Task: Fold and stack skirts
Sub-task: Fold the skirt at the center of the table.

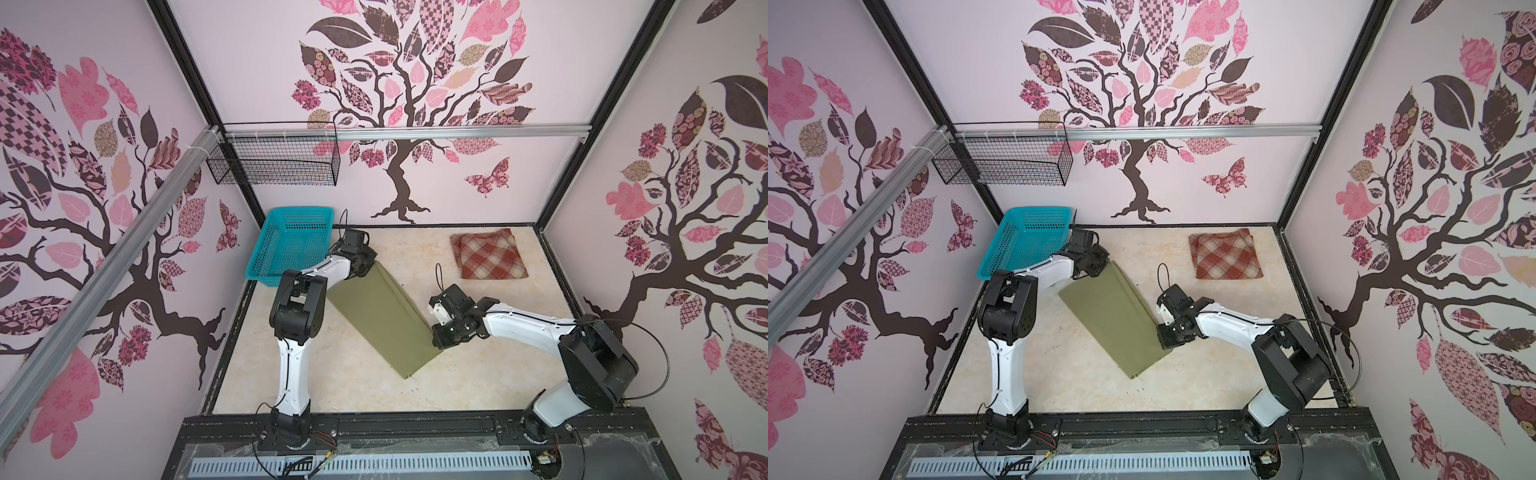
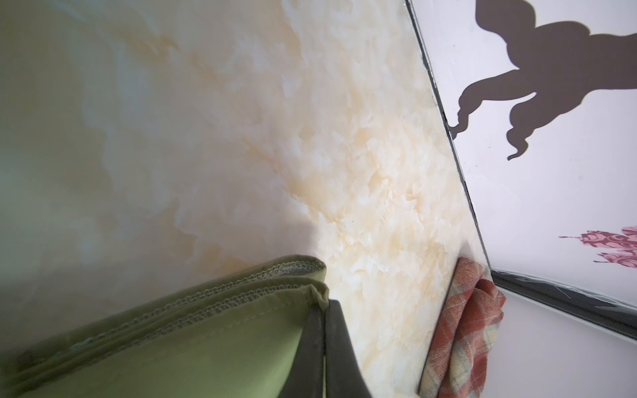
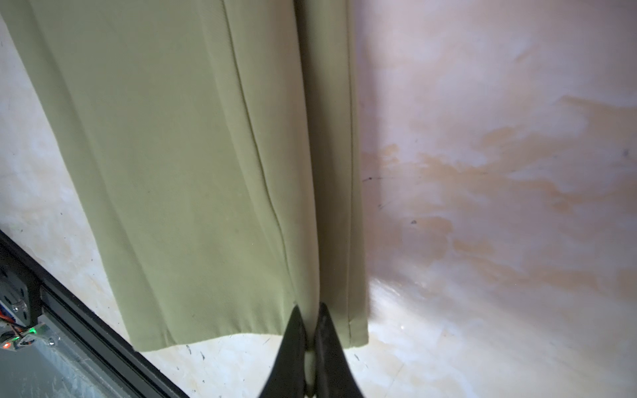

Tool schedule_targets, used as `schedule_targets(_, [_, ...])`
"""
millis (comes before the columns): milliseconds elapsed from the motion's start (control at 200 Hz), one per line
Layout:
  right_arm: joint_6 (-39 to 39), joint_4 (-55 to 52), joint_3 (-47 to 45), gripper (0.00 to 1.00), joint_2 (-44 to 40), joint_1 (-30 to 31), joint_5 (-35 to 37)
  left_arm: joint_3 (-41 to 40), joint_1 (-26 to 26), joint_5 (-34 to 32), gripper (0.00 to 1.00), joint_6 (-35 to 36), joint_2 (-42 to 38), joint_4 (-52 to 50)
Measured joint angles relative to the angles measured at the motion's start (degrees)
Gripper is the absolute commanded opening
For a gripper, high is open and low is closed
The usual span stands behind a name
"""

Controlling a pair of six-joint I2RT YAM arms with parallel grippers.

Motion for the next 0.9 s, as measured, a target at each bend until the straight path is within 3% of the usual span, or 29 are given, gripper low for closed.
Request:
schedule_targets(65, [0.17,0.11,0.0,0.26,0.0,0.0,0.39,0.0,-0.09,0.72,0.01,-0.15,0.0,1.01])
schedule_targets(170, [0.76,0.24,0.0,0.41,-0.04,0.0,1.33,-0.04,-0.11,1.88,0.24,-0.2,-0.02,3.54])
schedule_targets(355, [1.07,0.11,0.0,0.5,-1.25,0.0,3.19,-1.79,-0.11,4.0,0.36,0.57,-1.95,8.68])
schedule_targets(460, [1.11,0.07,0.0,0.5,-3.98,0.0,3.65,-4.39,0.15,5.16,0.33,1.68,-5.29,10.08])
schedule_targets(595, [1.73,0.39,0.02,0.38,-7.1,0.02,3.13,-7.08,0.68,6.58,0.18,3.8,-9.9,9.7])
schedule_targets(765, [3.37,2.54,-0.09,0.0,-8.17,0.48,1.11,-12.7,1.03,7.34,0.13,7.3,-14.67,7.04])
schedule_targets(900, [4.22,5.25,-1.31,0.0,-7.98,0.79,-0.85,-16.63,1.03,7.23,0.11,10.58,-16.17,2.36])
